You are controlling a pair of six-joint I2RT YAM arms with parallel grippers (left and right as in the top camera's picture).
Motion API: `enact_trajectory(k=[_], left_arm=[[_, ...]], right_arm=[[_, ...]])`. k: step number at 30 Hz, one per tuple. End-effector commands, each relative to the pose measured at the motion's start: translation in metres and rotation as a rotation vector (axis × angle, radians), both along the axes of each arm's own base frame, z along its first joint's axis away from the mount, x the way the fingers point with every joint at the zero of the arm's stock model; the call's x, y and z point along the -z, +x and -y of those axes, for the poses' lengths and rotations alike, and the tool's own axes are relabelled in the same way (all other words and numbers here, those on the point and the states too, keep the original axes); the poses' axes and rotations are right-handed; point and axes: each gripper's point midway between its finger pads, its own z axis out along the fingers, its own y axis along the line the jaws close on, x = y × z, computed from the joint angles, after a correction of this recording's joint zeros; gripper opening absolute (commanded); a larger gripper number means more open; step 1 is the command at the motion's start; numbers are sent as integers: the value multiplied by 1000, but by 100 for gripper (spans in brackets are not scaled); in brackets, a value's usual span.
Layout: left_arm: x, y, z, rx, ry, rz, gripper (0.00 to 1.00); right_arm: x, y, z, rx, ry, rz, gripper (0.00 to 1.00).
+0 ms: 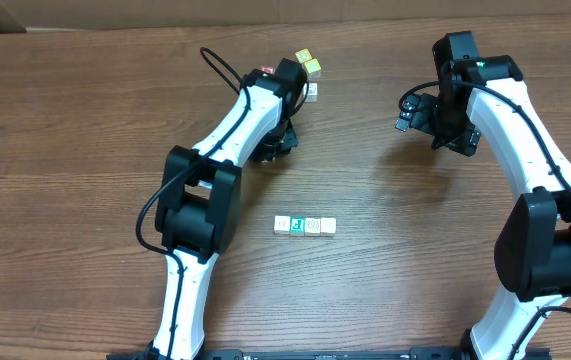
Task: Flip 5 blocks
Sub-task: 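Grasp the green B block with the left gripper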
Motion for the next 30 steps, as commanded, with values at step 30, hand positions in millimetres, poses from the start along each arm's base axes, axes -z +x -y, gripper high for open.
enact_trajectory(k=[30], left_arm=[[-9,19,-8,163,-68,8,33]], right_arm=[[-10,5,1,-4,-4,34,100]])
